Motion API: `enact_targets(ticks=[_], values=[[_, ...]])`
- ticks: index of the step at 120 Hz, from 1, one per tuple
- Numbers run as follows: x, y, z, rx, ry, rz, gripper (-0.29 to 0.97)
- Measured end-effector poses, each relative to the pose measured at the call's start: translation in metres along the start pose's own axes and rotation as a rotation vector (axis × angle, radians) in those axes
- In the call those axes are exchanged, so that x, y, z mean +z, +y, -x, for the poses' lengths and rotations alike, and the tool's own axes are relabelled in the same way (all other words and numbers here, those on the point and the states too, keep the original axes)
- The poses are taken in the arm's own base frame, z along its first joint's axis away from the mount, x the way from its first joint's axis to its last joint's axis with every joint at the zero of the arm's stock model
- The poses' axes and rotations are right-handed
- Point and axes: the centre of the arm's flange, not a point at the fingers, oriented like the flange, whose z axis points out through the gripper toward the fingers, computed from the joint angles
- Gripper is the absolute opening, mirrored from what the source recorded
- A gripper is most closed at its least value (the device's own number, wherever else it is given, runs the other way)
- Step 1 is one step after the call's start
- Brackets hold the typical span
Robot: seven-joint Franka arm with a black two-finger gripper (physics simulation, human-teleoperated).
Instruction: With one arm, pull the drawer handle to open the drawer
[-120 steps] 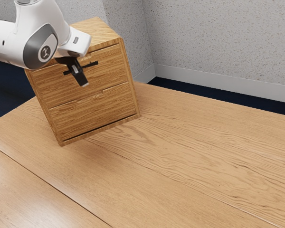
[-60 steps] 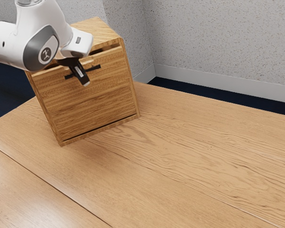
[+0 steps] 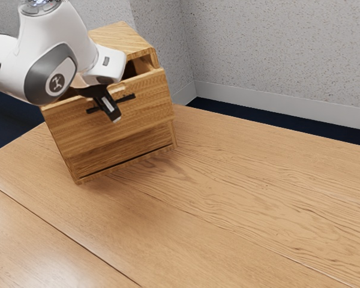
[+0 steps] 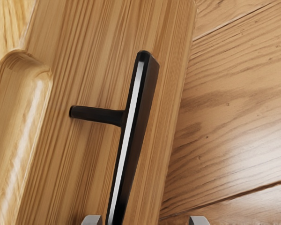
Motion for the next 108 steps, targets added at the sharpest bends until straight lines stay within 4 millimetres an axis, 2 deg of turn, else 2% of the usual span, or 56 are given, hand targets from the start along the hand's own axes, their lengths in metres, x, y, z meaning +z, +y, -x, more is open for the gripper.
enact_targets(ticks=[14,25,34,45,51,58,82,90,94,99,108], values=[[-0.010,0.032,0.002,-0.001,0.001,0.011,0.16],[-0.027,0.067,-0.005,0.017,0.026,0.025,0.12],[-0.042,0.097,-0.008,0.034,0.046,0.033,0.15],[-0.058,0.122,-0.006,0.037,0.064,0.037,0.12],[-0.063,0.129,-0.004,0.028,0.070,0.038,0.10],[-0.065,0.133,-0.004,0.013,0.073,0.039,0.13],[-0.074,0.131,-0.004,-0.048,0.083,0.032,0.43],[-0.095,0.132,-0.010,-0.052,0.116,0.005,0.50],[-0.112,0.136,-0.016,-0.046,0.142,-0.013,0.53],[-0.136,0.150,-0.026,-0.023,0.175,-0.035,0.56],[-0.181,0.188,-0.047,0.006,0.250,-0.048,0.60]])
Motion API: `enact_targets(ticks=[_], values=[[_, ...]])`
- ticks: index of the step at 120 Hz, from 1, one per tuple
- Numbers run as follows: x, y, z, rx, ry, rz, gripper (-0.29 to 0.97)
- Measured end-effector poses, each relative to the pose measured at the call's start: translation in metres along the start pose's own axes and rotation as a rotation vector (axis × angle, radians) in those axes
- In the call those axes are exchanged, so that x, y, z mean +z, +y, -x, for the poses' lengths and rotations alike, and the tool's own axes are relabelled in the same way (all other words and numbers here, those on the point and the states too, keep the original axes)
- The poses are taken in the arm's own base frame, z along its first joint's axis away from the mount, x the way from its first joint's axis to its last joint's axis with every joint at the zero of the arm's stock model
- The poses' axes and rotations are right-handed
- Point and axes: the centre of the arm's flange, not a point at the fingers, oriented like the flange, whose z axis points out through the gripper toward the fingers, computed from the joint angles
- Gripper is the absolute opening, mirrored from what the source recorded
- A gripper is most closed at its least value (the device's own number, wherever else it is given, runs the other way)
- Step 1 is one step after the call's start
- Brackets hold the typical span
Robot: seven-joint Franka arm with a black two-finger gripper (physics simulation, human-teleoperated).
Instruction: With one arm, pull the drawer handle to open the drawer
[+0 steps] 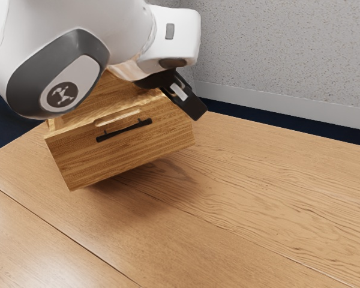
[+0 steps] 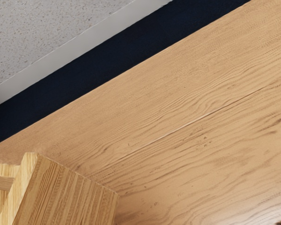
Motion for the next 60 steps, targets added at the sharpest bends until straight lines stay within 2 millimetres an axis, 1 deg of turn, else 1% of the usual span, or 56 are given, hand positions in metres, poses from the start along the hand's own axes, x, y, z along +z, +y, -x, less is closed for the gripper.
enact_targets(ticks=[5,7,9,11,13,18,21,24,27,31,36,47,56,60], values=[[-0.011,0.027,-0.017,-0.020,0.031,0.049,0.62],[-0.013,0.034,-0.021,-0.042,0.035,0.071,0.62],[-0.013,0.036,-0.023,-0.082,0.034,0.101,0.62],[-0.012,0.034,-0.022,-0.131,0.025,0.128,0.63],[-0.008,0.027,-0.020,-0.187,0.010,0.148,0.63],[0.007,-0.012,-0.007,-0.355,-0.052,0.178,0.64],[0.010,-0.030,-0.001,-0.444,-0.089,0.190,0.65],[0.012,-0.041,0.005,-0.519,-0.127,0.199,0.65],[0.015,-0.048,0.011,-0.582,-0.171,0.207,0.66],[0.022,-0.051,0.019,-0.660,-0.232,0.220,0.66],[0.030,-0.049,0.025,-0.749,-0.302,0.232,0.66],[0.047,-0.039,0.039,-0.906,-0.441,0.226,0.67],[0.059,-0.024,0.048,-0.997,-0.532,0.205,0.67],[0.065,-0.024,0.053,-1.046,-0.567,0.187,0.67]])
